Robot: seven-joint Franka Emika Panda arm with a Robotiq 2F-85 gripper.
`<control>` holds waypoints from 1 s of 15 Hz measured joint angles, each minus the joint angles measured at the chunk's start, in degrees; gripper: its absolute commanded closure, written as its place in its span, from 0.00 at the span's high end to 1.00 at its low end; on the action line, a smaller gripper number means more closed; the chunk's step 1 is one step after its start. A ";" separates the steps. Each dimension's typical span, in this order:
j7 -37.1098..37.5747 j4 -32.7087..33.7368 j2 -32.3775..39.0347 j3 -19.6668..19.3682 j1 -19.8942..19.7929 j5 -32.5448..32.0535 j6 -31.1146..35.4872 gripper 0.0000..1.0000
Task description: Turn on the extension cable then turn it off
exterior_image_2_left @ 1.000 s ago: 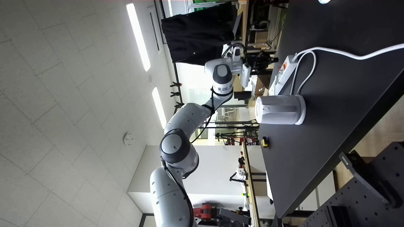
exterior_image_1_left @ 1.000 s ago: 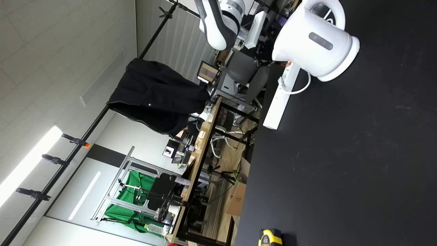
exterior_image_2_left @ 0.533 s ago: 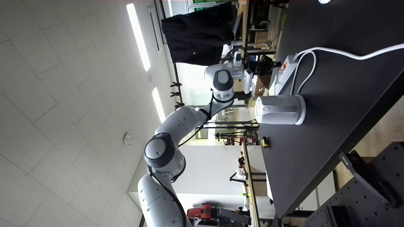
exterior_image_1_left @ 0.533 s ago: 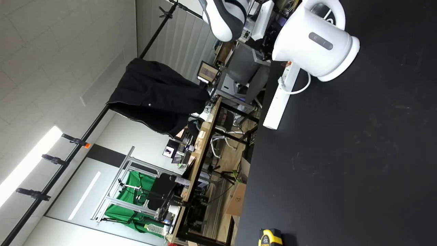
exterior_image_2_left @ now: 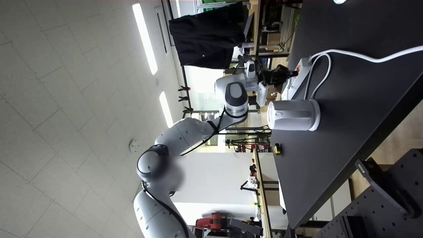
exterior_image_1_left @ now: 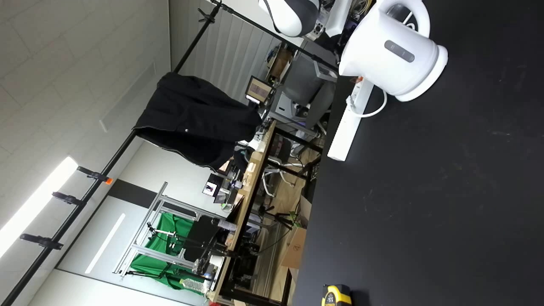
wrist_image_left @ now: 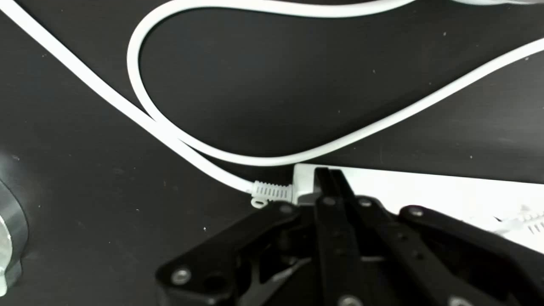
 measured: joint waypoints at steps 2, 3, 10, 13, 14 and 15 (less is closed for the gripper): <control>0.00 -1.94 -0.59 0.10 0.02 0.00 2.79 0.00; 0.00 -2.41 -0.67 0.11 0.06 0.00 3.72 0.00; 0.04 -2.32 -0.68 0.14 0.39 0.00 4.77 0.00; 0.12 -1.79 -0.66 0.14 0.45 0.00 4.56 0.00; 0.14 -1.57 -0.65 0.13 0.45 0.01 4.34 0.00; 0.15 -1.27 -0.61 0.13 0.45 0.02 3.85 0.01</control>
